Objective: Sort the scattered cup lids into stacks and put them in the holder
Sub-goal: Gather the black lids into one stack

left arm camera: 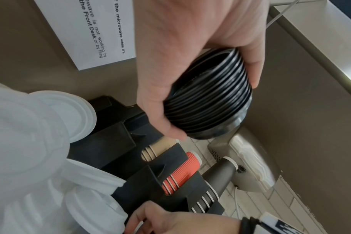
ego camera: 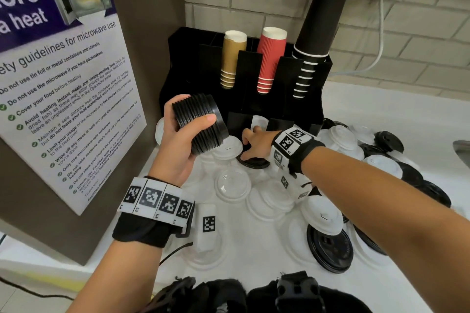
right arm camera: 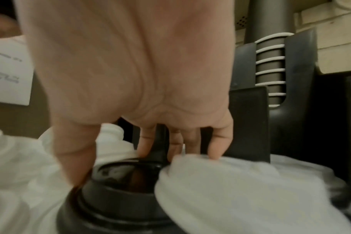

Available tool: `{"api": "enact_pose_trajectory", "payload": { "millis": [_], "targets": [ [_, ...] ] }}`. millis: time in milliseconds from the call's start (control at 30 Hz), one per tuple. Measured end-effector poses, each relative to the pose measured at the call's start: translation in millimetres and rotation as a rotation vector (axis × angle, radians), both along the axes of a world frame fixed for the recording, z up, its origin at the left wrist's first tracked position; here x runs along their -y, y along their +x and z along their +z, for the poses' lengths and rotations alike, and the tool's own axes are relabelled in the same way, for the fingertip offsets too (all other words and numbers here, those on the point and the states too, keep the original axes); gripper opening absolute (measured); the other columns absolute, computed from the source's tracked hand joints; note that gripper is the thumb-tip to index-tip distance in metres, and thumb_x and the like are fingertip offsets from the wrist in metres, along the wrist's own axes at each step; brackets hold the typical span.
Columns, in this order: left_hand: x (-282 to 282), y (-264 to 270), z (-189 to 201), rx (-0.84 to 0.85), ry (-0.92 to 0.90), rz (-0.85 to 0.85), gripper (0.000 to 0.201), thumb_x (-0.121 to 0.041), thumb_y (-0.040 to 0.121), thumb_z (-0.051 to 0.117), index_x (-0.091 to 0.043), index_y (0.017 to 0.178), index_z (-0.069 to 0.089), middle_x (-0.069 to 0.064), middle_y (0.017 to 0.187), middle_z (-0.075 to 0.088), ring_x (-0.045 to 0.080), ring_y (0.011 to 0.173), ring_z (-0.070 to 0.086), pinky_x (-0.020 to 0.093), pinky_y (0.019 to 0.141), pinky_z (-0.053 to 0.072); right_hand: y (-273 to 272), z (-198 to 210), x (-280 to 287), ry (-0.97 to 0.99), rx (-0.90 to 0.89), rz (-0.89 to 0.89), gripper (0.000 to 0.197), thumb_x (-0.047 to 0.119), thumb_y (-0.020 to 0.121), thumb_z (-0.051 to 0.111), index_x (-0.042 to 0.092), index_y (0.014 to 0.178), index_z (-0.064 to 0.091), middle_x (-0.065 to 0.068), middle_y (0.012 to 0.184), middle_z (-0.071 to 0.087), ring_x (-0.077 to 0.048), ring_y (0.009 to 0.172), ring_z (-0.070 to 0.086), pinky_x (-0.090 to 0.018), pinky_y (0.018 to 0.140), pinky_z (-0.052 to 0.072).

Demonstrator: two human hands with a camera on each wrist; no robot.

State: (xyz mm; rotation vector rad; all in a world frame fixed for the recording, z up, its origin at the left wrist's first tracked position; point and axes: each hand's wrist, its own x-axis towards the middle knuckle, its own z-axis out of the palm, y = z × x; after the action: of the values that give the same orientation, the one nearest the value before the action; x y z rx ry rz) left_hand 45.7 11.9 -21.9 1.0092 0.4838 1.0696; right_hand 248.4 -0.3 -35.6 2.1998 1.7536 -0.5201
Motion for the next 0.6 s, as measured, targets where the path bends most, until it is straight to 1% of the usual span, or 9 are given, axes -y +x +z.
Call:
{"api": "enact_pose_trajectory", "payload": {
  "millis": [67,133,200,267,333,433,467,567,600],
  "targets": [
    [0,0,0,-0.003,-0.001,0.002,0.061,-0.025,0.059,0.081,-0.032,0.113,0.053,-0.006,0.106,0.062,0.017,0.101,0.065,0.047,0.077,0.058,5,6,0,0.019,-0.022,-0.004,0.062,0.047,0.082,0.064,0.021,0.132,0.037,-0.007,0.132,0.036,-0.029,0.107,0.053,-0.039,0.086,0.05],
    [0,1,-1,-0.004,-0.006,0.009,0.059,-0.02,0.064,0.08,-0.03,0.115,0.052,-0.006,0.106,0.062,0.016,0.099,0.066,0.045,0.074,0.058,13,15,1,0.059,-0.075,0.007,0.065,0.045,0.078,0.068,0.025,0.133,0.038,-0.006,0.13,0.038,-0.026,0.106,0.052,-0.038,0.088,0.051],
    [0,3,-1,-0.004,-0.007,0.015,0.054,-0.016,0.07,0.075,-0.029,0.116,0.05,-0.005,0.107,0.061,0.016,0.099,0.065,0.041,0.071,0.057,21,24,4,0.119,-0.195,0.016,0.063,0.039,0.078,0.071,0.028,0.132,0.041,-0.004,0.128,0.04,-0.024,0.109,0.051,-0.038,0.091,0.052],
    [1,6,-1,-0.004,-0.01,0.011,0.051,-0.015,0.071,0.072,-0.029,0.115,0.05,-0.004,0.107,0.06,0.017,0.1,0.064,0.039,0.07,0.057,28,32,8,0.208,-0.369,0.006,0.055,0.031,0.079,0.073,0.029,0.127,0.047,-0.004,0.124,0.045,-0.023,0.107,0.054,-0.037,0.091,0.053],
    [2,10,-2,-0.001,-0.012,-0.002,0.05,-0.015,0.071,0.072,-0.03,0.114,0.051,-0.003,0.107,0.06,0.017,0.1,0.064,0.038,0.068,0.057,33,37,15,0.316,-0.558,-0.031,0.049,0.025,0.081,0.073,0.028,0.124,0.051,-0.005,0.119,0.049,-0.021,0.101,0.058,-0.03,0.085,0.054],
    [5,18,-3,0.008,-0.013,-0.036,0.049,-0.013,0.071,0.072,-0.029,0.113,0.051,-0.002,0.108,0.059,0.017,0.099,0.064,0.037,0.066,0.057,37,41,28,0.493,-0.753,-0.118,0.043,0.022,0.084,0.071,0.028,0.123,0.053,-0.002,0.112,0.052,-0.016,0.093,0.06,-0.014,0.071,0.052],
    [6,20,-3,0.013,-0.016,-0.048,0.049,-0.013,0.071,0.072,-0.03,0.112,0.051,-0.002,0.108,0.06,0.017,0.098,0.065,0.036,0.065,0.057,36,42,34,0.54,-0.84,-0.161,0.041,0.022,0.086,0.069,0.029,0.123,0.054,-0.002,0.111,0.053,-0.017,0.095,0.061,-0.016,0.071,0.054],
    [11,28,-3,0.016,-0.012,-0.092,0.05,-0.015,0.068,0.074,-0.031,0.11,0.052,-0.002,0.107,0.061,0.017,0.096,0.066,0.036,0.064,0.056,31,44,56,0.6,-1.207,-0.247,0.036,0.018,0.092,0.058,0.029,0.126,0.056,-0.013,0.111,0.059,-0.031,0.106,0.062,-0.034,0.082,0.057],
    [13,30,-3,0.01,-0.005,-0.107,0.053,-0.016,0.066,0.076,-0.031,0.11,0.052,-0.001,0.108,0.061,0.018,0.097,0.066,0.037,0.064,0.056,29,43,64,0.602,-1.314,-0.236,0.036,0.017,0.092,0.056,0.027,0.127,0.055,-0.016,0.111,0.061,-0.032,0.105,0.063,-0.036,0.082,0.056]
  ]
}}
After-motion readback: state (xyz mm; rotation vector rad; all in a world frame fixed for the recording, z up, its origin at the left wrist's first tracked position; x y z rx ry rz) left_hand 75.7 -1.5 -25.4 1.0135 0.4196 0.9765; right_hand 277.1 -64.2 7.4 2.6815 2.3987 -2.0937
